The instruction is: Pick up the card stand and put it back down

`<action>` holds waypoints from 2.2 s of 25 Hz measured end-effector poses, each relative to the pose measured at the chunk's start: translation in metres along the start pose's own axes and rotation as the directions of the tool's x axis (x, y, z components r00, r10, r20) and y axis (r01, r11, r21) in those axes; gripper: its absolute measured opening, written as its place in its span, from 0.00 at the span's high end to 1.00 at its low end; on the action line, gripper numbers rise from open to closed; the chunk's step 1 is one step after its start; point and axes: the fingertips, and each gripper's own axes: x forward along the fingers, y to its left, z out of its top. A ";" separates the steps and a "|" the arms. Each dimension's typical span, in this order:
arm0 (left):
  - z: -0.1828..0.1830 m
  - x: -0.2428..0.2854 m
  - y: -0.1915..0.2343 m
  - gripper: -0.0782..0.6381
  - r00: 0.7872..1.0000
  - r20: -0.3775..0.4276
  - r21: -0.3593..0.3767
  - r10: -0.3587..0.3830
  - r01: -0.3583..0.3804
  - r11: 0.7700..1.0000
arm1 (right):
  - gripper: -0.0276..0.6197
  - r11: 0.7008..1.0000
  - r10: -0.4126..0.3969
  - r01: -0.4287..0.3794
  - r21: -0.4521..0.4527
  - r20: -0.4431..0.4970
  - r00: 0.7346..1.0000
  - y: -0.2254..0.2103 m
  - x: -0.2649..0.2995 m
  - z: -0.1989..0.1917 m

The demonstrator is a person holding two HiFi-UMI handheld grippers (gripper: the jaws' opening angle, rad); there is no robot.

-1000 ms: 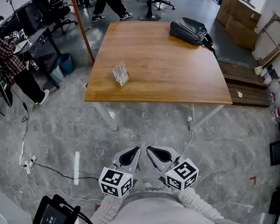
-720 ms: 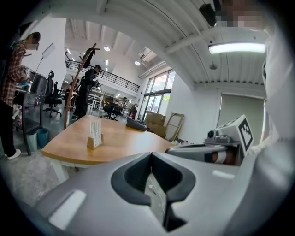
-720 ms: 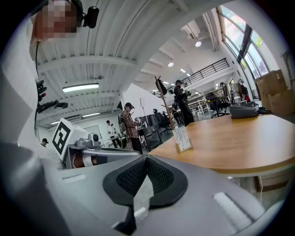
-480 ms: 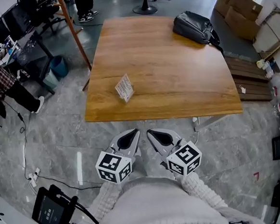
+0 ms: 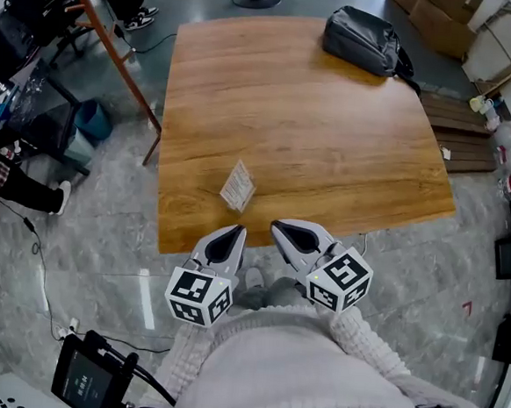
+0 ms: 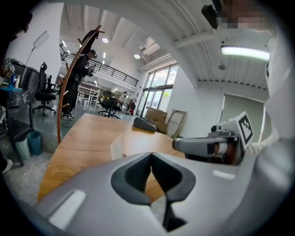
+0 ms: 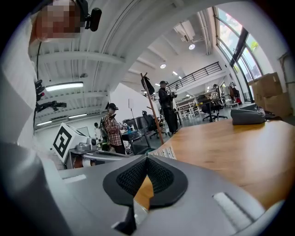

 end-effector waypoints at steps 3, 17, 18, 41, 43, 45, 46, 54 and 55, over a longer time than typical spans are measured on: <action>-0.007 0.012 0.016 0.88 1.000 -0.026 -0.027 0.003 -0.004 1.000 | 0.96 0.999 -0.005 0.006 0.033 -0.032 0.999 -0.012 0.011 -0.008; -0.022 0.018 0.043 0.88 0.993 -0.080 -0.063 0.091 -0.096 0.993 | 0.96 0.995 0.075 -0.069 0.073 -0.083 0.994 -0.018 0.026 -0.007; -0.026 0.018 0.044 0.88 0.993 -0.085 -0.069 0.087 -0.093 0.993 | 0.96 0.994 0.080 -0.073 0.079 -0.088 0.993 -0.018 0.026 -0.009; -0.074 0.086 0.102 0.58 0.959 -0.227 0.061 0.170 -0.161 0.985 | 0.96 0.969 0.087 -0.051 0.242 -0.139 0.986 -0.059 0.041 -0.076; -0.080 0.100 0.106 0.56 0.955 -0.243 0.071 0.173 -0.160 0.985 | 0.96 0.967 0.084 -0.045 0.252 -0.146 0.986 -0.067 0.044 -0.084; -0.083 0.110 0.109 0.55 0.953 -0.248 0.077 0.176 -0.162 0.984 | 0.96 0.965 0.079 -0.038 0.259 -0.150 0.985 -0.073 0.045 -0.089; -0.084 0.113 0.110 0.55 0.952 -0.251 0.084 0.177 -0.161 0.983 | 0.96 0.964 0.076 -0.034 0.262 -0.153 0.985 -0.075 0.045 -0.091; -0.095 0.122 0.109 0.53 0.921 -0.338 0.168 0.193 -0.143 0.975 | 0.96 0.952 0.079 -0.031 0.305 -0.145 0.986 -0.073 0.038 -0.092; -0.096 0.123 0.109 0.53 0.914 -0.351 0.187 0.202 -0.143 0.972 | 0.96 0.951 0.080 -0.032 0.308 -0.144 0.986 -0.073 0.038 -0.091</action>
